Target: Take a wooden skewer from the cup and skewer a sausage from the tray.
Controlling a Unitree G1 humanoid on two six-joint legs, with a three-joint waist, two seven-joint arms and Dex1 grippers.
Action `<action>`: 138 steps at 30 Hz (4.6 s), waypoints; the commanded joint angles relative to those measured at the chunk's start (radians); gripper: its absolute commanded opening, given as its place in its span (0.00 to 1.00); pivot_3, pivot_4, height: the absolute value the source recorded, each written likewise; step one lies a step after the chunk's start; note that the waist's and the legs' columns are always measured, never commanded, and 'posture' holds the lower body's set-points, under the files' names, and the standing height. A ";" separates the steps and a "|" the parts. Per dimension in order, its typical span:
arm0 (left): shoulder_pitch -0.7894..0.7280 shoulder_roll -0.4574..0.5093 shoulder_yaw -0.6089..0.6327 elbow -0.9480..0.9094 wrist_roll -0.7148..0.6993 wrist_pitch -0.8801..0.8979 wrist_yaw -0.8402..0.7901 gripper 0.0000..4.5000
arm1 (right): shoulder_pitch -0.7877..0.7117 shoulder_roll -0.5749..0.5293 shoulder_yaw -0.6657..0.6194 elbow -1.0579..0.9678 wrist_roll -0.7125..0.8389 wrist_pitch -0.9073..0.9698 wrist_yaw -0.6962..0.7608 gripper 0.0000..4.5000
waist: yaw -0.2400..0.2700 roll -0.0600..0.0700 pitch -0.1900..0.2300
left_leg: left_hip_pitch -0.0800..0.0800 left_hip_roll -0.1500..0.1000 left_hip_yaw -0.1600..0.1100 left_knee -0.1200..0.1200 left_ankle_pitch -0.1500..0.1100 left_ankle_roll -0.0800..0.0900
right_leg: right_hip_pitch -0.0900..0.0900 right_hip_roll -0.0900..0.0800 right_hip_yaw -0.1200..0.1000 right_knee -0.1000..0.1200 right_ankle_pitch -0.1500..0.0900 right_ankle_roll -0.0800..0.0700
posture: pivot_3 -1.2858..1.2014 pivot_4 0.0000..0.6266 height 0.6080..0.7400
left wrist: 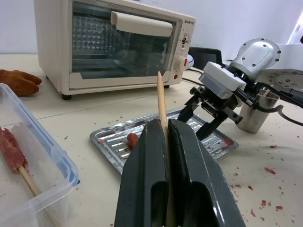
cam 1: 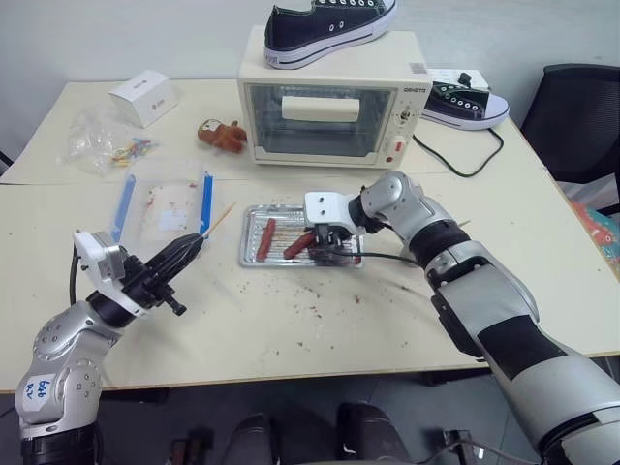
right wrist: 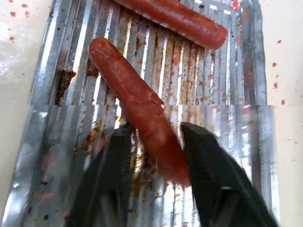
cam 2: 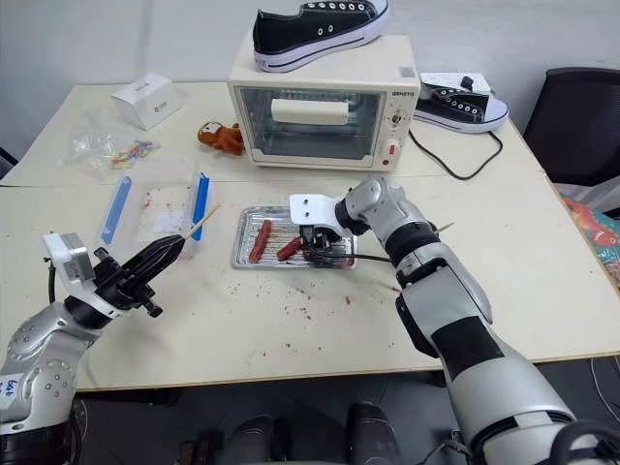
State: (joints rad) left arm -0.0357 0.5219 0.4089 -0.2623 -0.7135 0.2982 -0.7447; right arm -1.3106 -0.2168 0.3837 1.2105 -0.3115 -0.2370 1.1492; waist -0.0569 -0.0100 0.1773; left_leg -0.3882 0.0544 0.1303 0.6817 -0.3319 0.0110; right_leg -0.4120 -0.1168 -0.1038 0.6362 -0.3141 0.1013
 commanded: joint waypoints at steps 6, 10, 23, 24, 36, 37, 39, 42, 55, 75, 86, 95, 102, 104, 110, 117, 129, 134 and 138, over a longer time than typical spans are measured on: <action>-0.009 -0.003 -0.002 -0.003 0.000 -0.036 -0.012 0.00 | -0.012 -0.018 -0.024 -0.023 0.016 0.017 0.061 0.10 | 0.000 0.000 0.000 | 0.000 0.000 0.000 0.000 0.000 0.000 | 0.000 0.000 0.000 0.000 0.000 0.000 | 0.52 0.24 1.00; -0.014 -0.004 -0.004 0.004 0.003 -0.041 -0.016 0.00 | -0.010 -0.023 -0.030 -0.026 0.017 0.022 0.069 0.10 | 0.000 0.000 0.000 | 0.000 0.000 0.000 0.000 0.000 0.000 | 0.000 0.000 0.000 0.000 0.000 0.000 | 0.52 0.24 1.00; -0.013 0.025 -0.004 0.013 0.004 -0.042 -0.061 0.00 | 0.040 -0.090 -0.147 -0.210 0.182 0.019 0.237 0.10 | 0.000 0.001 0.000 | 0.000 0.000 0.000 0.000 0.000 0.000 | 0.000 0.000 0.000 0.000 0.000 0.000 | 0.52 0.24 1.00; -0.008 0.045 -0.005 0.013 0.005 -0.038 -0.086 0.00 | 0.059 -0.110 -0.161 -0.273 0.216 0.041 0.280 0.10 | 0.001 0.001 0.000 | 0.000 0.000 0.000 0.000 0.000 0.000 | 0.000 0.000 0.000 0.000 0.000 0.000 | 0.52 0.24 1.00; -0.015 0.315 -0.013 -0.062 -0.129 0.171 -0.334 0.00 | 0.460 -0.405 -0.256 -1.216 0.560 0.657 0.348 0.10 | 0.024 0.001 0.001 | -0.001 0.000 -0.001 0.000 0.000 0.000 | 0.000 0.000 0.000 -0.001 0.000 0.000 | 0.52 0.24 1.00; -0.022 0.324 -0.023 -0.067 -0.136 0.186 -0.341 0.00 | 0.474 -0.414 -0.256 -1.243 0.570 0.679 0.335 0.10 | 0.023 0.001 0.001 | 0.000 0.000 0.000 0.000 0.000 0.000 | 0.000 0.000 0.000 -0.001 0.000 0.000 | 0.52 0.24 1.00; -0.049 0.329 -0.054 -0.071 -0.134 0.201 -0.348 0.00 | 0.489 -0.423 -0.257 -1.277 0.586 0.716 0.304 0.10 | 0.024 0.001 0.001 | 0.001 0.000 0.001 0.000 -0.001 0.000 | 0.000 0.000 0.000 0.000 0.000 0.000 | 0.52 0.24 1.00; -0.089 0.325 -0.093 -0.065 -0.121 0.213 -0.358 0.00 | 0.503 -0.437 -0.249 -1.314 0.597 0.737 0.283 0.10 | 0.028 0.001 0.001 | 0.001 0.000 0.001 0.000 -0.001 0.000 | 0.000 0.001 0.000 0.000 0.000 0.000 | 0.52 0.24 1.00; -0.162 0.312 -0.139 -0.042 -0.098 0.215 -0.365 0.00 | 0.529 -0.461 -0.197 -1.384 0.626 0.771 0.244 0.10 | 0.029 0.001 0.001 | 0.000 -0.003 0.001 0.000 -0.001 0.000 | -0.001 0.001 0.000 0.000 0.000 0.000 | 0.52 0.24 1.00; -0.155 0.313 -0.139 -0.030 -0.080 0.214 -0.369 0.00 | 0.527 -0.473 -0.186 -1.368 0.629 0.756 0.230 0.10 | 0.030 0.001 0.001 | 0.000 -0.003 0.001 0.001 -0.001 0.000 | -0.001 0.001 0.000 0.000 0.000 0.000 | 0.52 0.24 1.00; -0.161 0.311 -0.148 -0.026 -0.073 0.216 -0.383 0.00 | 0.525 -0.471 -0.180 -1.358 0.626 0.748 0.225 0.10 | 0.030 0.001 0.001 | 0.000 -0.004 0.001 0.001 -0.001 0.000 | -0.001 0.001 0.000 0.000 0.000 0.000 | 0.52 0.24 1.00; -0.164 0.310 -0.152 -0.035 -0.079 0.223 -0.390 0.00 | 0.518 -0.470 -0.164 -1.337 0.613 0.733 0.224 0.10 | 0.030 0.001 0.001 | 0.000 -0.004 0.001 0.001 -0.001 0.000 | -0.001 0.001 0.000 0.000 0.000 0.000 | 0.52 0.24 1.00; -0.156 0.311 -0.160 -0.037 -0.073 0.221 -0.395 0.00 | 0.514 -0.463 -0.160 -1.333 0.616 0.729 0.220 0.10 | 0.030 0.001 0.001 | 0.000 -0.004 0.001 0.001 -0.001 0.000 | -0.001 0.001 0.000 0.000 0.000 0.000 | 0.52 0.24 1.00; -0.155 0.311 -0.162 -0.034 -0.070 0.218 -0.396 0.00 | 0.511 -0.462 -0.160 -1.332 0.616 0.727 0.219 0.10 | 0.030 0.001 0.001 | 0.000 -0.004 0.001 0.001 -0.001 0.000 | -0.001 0.001 0.000 0.000 0.000 0.000 | 0.52 0.24 1.00; -0.160 0.304 -0.170 -0.023 -0.060 0.207 -0.396 0.00 | 0.508 -0.462 -0.158 -1.337 0.619 0.728 0.221 0.10 | 0.030 0.001 0.001 | 0.000 -0.004 0.001 0.001 -0.001 0.000 | -0.001 0.001 0.000 0.000 0.000 0.000 | 0.52 0.24 1.00; -0.171 0.296 -0.174 -0.010 -0.051 0.195 -0.397 0.00 | 0.508 -0.469 -0.149 -1.341 0.612 0.723 0.226 0.10 | 0.030 0.001 0.001 | 0.000 -0.004 0.001 0.001 -0.001 0.000 | -0.001 0.001 0.000 0.000 0.000 0.000 | 0.52 0.24 1.00; -0.183 0.290 -0.187 -0.001 -0.034 0.190 -0.406 0.00 | 0.504 -0.468 -0.146 -1.343 0.604 0.713 0.226 0.10 | 0.030 0.001 0.001 | 0.000 -0.005 0.001 0.001 -0.001 0.000 | -0.001 0.001 0.000 0.000 0.000 0.000 | 0.52 0.24 1.00; -0.188 0.281 -0.194 -0.001 -0.025 0.191 -0.405 0.00 | 0.492 -0.463 -0.138 -1.344 0.600 0.706 0.224 0.10 | 0.030 0.001 0.001 | 0.000 -0.005 0.001 0.001 -0.001 0.000 | -0.001 0.001 0.000 0.000 0.000 0.000 | 0.52 0.24 1.00; -0.199 0.271 -0.203 0.001 -0.016 0.189 -0.400 0.00 | 0.474 -0.465 -0.125 -1.343 0.592 0.695 0.224 0.10 | 0.030 0.001 0.001 | 0.000 -0.005 0.001 0.001 -0.001 0.000 | -0.001 0.001 0.000 0.000 0.000 0.000 | 0.52 0.24 1.00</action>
State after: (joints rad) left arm -0.2255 0.7960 0.2033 -0.2589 -0.7335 0.5026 -1.1453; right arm -0.8129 -0.6763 0.2685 -0.1097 0.2756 0.4744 1.3724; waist -0.0266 -0.0089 0.1781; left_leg -0.3880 0.0499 0.1316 0.6830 -0.3325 0.0107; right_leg -0.4126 -0.1162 -0.1034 0.6362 -0.3142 0.1012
